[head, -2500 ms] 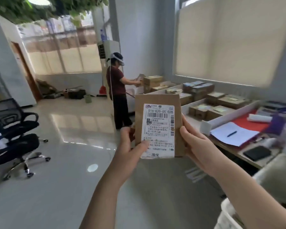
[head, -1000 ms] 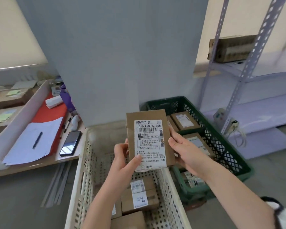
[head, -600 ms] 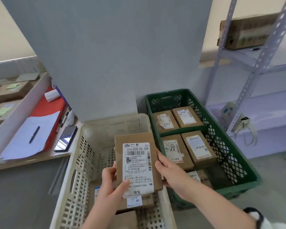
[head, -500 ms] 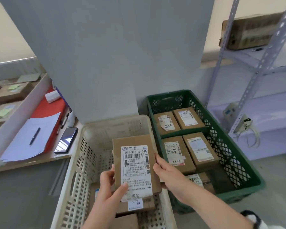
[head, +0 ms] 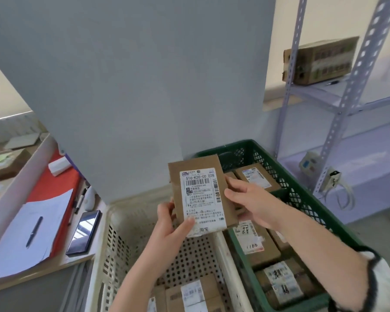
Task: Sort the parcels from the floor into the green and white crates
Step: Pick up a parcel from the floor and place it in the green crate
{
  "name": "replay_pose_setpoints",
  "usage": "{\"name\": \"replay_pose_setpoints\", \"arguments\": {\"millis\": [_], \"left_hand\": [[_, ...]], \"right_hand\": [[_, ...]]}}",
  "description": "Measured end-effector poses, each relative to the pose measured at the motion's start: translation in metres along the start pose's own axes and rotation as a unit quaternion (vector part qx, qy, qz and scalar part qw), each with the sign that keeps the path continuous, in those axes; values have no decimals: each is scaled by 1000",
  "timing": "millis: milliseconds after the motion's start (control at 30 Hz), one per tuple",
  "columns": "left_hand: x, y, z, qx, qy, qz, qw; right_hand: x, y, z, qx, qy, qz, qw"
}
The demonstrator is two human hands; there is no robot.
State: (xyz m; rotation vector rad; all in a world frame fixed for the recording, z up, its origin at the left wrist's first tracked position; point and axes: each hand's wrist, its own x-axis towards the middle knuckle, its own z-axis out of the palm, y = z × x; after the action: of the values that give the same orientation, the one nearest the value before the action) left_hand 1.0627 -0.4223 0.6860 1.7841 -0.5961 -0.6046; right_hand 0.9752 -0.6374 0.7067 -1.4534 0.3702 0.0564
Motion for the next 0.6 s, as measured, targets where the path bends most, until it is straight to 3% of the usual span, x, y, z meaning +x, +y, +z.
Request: {"name": "replay_pose_setpoints", "arguments": {"millis": [167, 333, 433, 600], "left_hand": [[93, 34, 10, 22, -35, 22, 999], [217, 74, 26, 120, -81, 19, 989], [294, 83, 41, 178, -90, 16, 980], [405, 64, 86, 217, -91, -29, 971]], "right_hand": [[34, -50, -59, -27, 57, -4, 998], [104, -94, -133, 36, 156, 37, 986], [154, -89, -175, 87, 235, 80, 965], [225, -38, -235, 204, 278, 134, 929]]}}
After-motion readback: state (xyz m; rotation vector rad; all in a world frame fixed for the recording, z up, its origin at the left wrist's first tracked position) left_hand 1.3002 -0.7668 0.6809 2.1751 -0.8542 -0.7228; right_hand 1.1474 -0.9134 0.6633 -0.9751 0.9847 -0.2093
